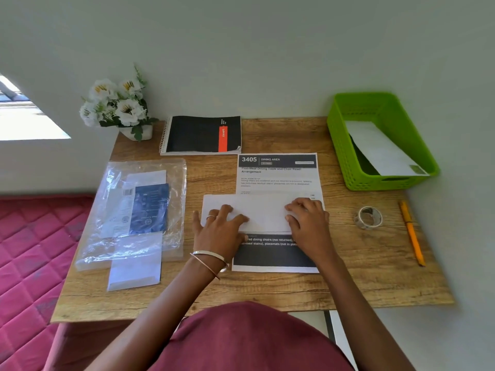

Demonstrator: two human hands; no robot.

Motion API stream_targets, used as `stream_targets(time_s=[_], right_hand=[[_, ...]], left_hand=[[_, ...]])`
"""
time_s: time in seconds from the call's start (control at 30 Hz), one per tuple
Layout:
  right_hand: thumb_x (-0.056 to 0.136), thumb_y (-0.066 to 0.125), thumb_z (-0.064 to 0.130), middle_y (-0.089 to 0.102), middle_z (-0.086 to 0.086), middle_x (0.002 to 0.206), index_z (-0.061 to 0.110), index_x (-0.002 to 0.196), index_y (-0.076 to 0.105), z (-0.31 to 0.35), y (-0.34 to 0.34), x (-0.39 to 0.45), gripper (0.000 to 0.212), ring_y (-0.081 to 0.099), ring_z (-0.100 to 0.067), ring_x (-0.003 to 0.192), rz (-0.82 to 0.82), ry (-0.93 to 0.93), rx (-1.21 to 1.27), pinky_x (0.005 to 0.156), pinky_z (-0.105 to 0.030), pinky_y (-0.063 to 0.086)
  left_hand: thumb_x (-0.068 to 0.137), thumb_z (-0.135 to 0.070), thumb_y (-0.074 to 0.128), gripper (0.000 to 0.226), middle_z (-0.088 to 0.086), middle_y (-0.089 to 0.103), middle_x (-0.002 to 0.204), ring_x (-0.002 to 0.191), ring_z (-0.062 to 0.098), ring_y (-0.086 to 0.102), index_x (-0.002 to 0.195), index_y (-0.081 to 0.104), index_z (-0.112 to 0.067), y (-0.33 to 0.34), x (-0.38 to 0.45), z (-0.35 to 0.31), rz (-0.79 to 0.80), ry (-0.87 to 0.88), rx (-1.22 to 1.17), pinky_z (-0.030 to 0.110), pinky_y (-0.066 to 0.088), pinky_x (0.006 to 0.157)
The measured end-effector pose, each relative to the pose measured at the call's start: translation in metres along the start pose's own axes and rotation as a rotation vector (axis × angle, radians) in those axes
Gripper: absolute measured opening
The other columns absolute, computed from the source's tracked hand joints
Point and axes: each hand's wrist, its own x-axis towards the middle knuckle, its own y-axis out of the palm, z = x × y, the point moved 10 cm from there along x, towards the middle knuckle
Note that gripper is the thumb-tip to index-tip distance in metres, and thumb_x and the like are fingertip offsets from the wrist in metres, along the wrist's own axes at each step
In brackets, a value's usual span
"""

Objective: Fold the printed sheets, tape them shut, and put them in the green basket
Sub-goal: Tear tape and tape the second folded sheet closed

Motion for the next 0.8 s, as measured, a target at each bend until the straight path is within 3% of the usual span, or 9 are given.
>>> stream_targets(time_s=[0.07, 0.17, 0.27, 0.37, 0.47, 0.63, 0.7, 0.8], right_hand=[[0.090, 0.060, 0.015, 0.060, -0.003, 0.119, 0.015, 0.111, 0.068, -0.007, -0.006, -0.001, 0.023, 0.046, -0.023, 0.115, 0.015, 0.011, 0.064, 0.089, -0.037, 0.031], [0.087, 0.061, 0.010, 0.064, -0.004, 0.112, 0.015, 0.106, 0.069, -0.029, -0.033, -0.008, 0.022, 0.050, -0.028, 0.108, -0.125, 0.090, 0.085, 0.086, -0.040, 0.035], [0.083, 0.056, 0.001, 0.066, -0.011, 0.107, 0.010, 0.104, 0.069, -0.064, -0.070, -0.026, 0.027, 0.051, -0.035, 0.105, -0.318, 0.267, 0.028, 0.086, -0.047, 0.038], [0.080, 0.058, -0.006, 0.065, -0.015, 0.108, 0.008, 0.104, 0.069, -0.095, -0.096, -0.046, 0.030, 0.048, -0.037, 0.108, -0.411, 0.406, 0.022, 0.088, -0.051, 0.039], [0.085, 0.064, 0.009, 0.060, -0.017, 0.114, 0.009, 0.106, 0.069, -0.114, -0.101, -0.052, 0.021, 0.043, -0.037, 0.111, -0.361, 0.401, 0.024, 0.089, -0.047, 0.036], [0.081, 0.071, 0.033, 0.055, -0.010, 0.123, 0.016, 0.109, 0.069, -0.128, -0.082, -0.052, 0.032, 0.038, -0.035, 0.117, -0.178, 0.388, -0.091, 0.093, -0.049, 0.031], [0.083, 0.069, 0.032, 0.057, -0.008, 0.119, 0.014, 0.103, 0.070, -0.129, -0.082, -0.053, 0.027, 0.040, -0.032, 0.115, -0.203, 0.379, -0.058, 0.092, -0.049, 0.034], [0.085, 0.068, 0.023, 0.060, -0.006, 0.108, 0.011, 0.094, 0.069, -0.128, -0.085, -0.052, 0.015, 0.046, -0.028, 0.107, -0.256, 0.345, 0.187, 0.086, -0.043, 0.041]], left_hand=[[0.090, -0.045, 0.049, 0.038, -0.004, 0.032, 0.143, 0.135, 0.026, 0.029, 0.128, 0.045, -0.043, -0.002, -0.001, -0.005, -0.005, -0.027, 0.036, 0.067, 0.000, 0.107], [0.090, -0.044, 0.050, 0.041, -0.002, 0.029, 0.146, 0.138, 0.027, 0.023, 0.130, 0.045, -0.039, -0.002, -0.002, -0.018, -0.020, -0.022, 0.050, 0.068, -0.004, 0.105], [0.090, -0.043, 0.050, 0.041, -0.005, 0.028, 0.147, 0.138, 0.024, 0.024, 0.130, 0.045, -0.039, 0.001, -0.003, -0.039, -0.003, 0.054, -0.030, 0.065, 0.000, 0.109], [0.089, -0.042, 0.051, 0.040, -0.008, 0.029, 0.146, 0.137, 0.021, 0.025, 0.129, 0.047, -0.040, 0.004, -0.002, -0.063, 0.036, 0.131, -0.110, 0.061, 0.003, 0.111], [0.090, -0.042, 0.052, 0.038, -0.007, 0.030, 0.146, 0.136, 0.021, 0.027, 0.127, 0.049, -0.039, 0.005, 0.001, -0.085, 0.043, 0.182, -0.142, 0.059, 0.004, 0.112], [0.089, -0.041, 0.054, 0.036, -0.007, 0.033, 0.143, 0.133, 0.020, 0.030, 0.124, 0.052, -0.039, 0.008, 0.009, -0.119, 0.061, 0.232, -0.196, 0.057, 0.005, 0.112], [0.089, -0.039, 0.054, 0.034, -0.008, 0.035, 0.142, 0.132, 0.019, 0.032, 0.123, 0.053, -0.039, 0.009, 0.010, -0.129, 0.064, 0.251, -0.227, 0.055, 0.006, 0.112], [0.088, -0.039, 0.055, 0.033, -0.011, 0.041, 0.136, 0.129, 0.016, 0.036, 0.121, 0.055, -0.038, 0.008, 0.010, -0.138, 0.048, 0.262, -0.308, 0.052, 0.010, 0.111]])
